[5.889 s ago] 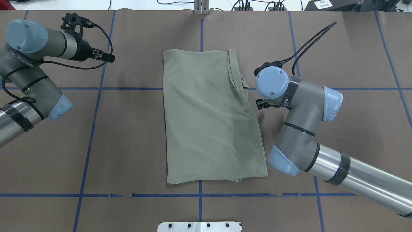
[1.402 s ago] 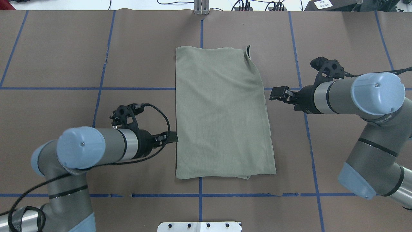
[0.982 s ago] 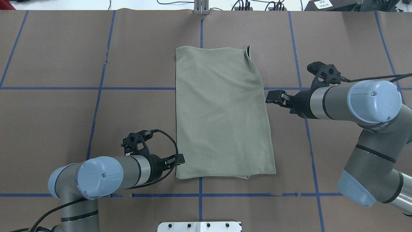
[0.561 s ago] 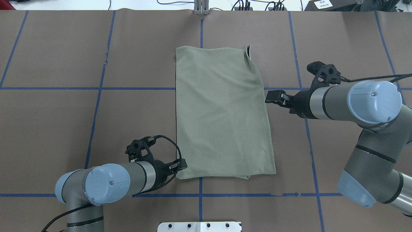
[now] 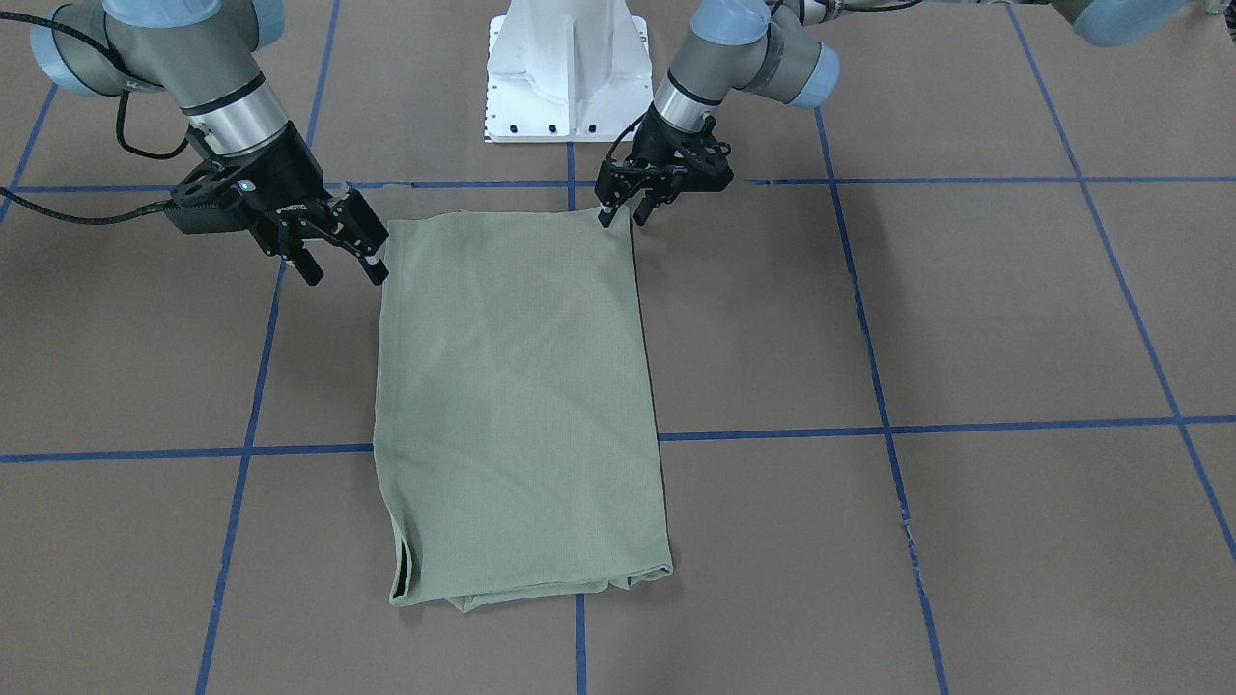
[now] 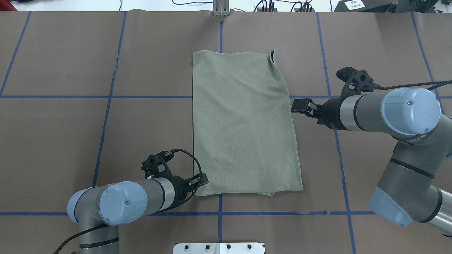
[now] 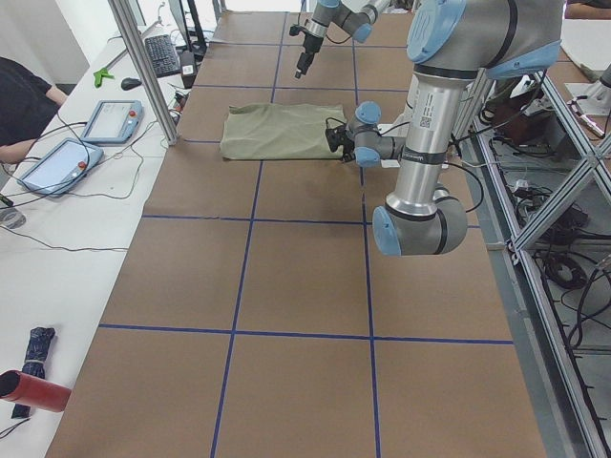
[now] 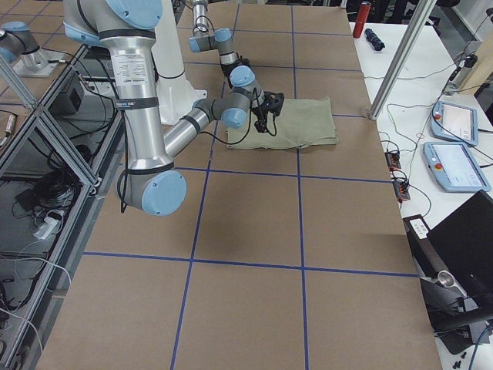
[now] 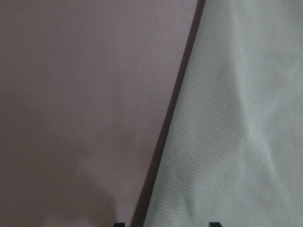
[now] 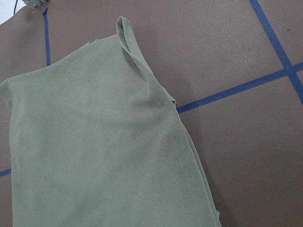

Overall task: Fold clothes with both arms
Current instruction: 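Lower the left gripper at one near corner while the right gripper approaches the other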

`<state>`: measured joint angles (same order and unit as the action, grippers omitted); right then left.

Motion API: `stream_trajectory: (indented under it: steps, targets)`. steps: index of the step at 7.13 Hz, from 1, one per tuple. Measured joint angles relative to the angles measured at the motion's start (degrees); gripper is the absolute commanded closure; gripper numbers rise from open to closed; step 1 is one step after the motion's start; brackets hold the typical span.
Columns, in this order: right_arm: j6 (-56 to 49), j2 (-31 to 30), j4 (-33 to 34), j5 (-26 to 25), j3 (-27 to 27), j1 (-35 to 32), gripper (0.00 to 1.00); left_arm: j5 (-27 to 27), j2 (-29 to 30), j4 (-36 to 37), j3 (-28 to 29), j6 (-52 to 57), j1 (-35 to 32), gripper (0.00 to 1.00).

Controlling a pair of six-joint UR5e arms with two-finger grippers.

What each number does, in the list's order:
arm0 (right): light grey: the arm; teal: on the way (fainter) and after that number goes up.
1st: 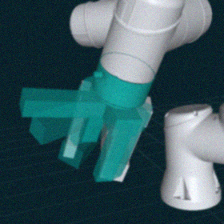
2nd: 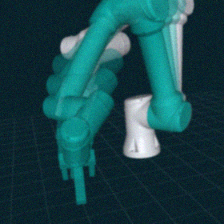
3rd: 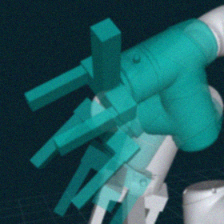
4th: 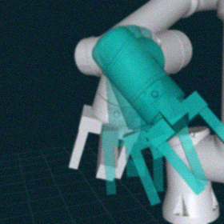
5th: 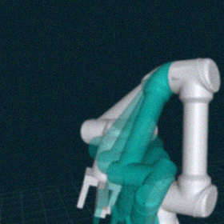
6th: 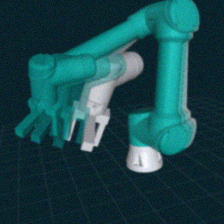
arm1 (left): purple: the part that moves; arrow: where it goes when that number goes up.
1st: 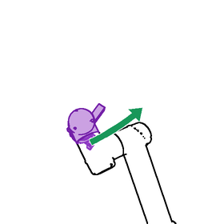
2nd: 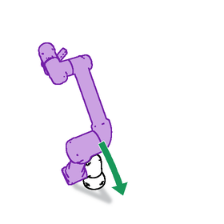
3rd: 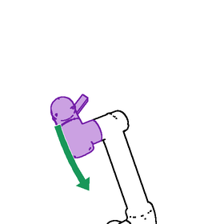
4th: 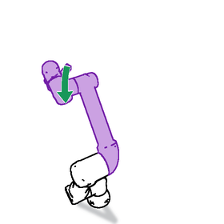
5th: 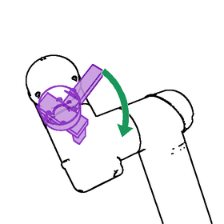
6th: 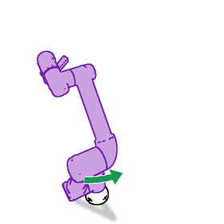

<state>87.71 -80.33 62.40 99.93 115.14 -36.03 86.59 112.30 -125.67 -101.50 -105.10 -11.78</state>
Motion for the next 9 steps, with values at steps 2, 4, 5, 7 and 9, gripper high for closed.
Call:
stream_trajectory:
  steps: [2,4,5,7,9]
  targets:
    - [0.0,0.0,0.0,0.0,0.0,0.0,0.00,0.0,0.6,-0.1,0.2,0.0,0.4,0.33]
    - [0.0,-0.1,0.0,0.0,0.0,0.0,0.00,0.0,0.8,-0.1,0.5,0.1,1.0,0.33]
    - [0.0,-0.1,0.0,0.0,0.0,0.1,0.00,0.0,0.8,-0.1,0.5,0.1,1.2,0.60]
    - [0.9,-0.2,0.0,-0.9,-0.1,0.7,0.05,0.0,0.9,-0.1,0.5,0.1,1.3,1.00]
    - [8.7,1.0,0.5,-7.6,0.0,5.4,0.06,-0.8,0.9,0.0,0.2,0.5,1.2,1.00]
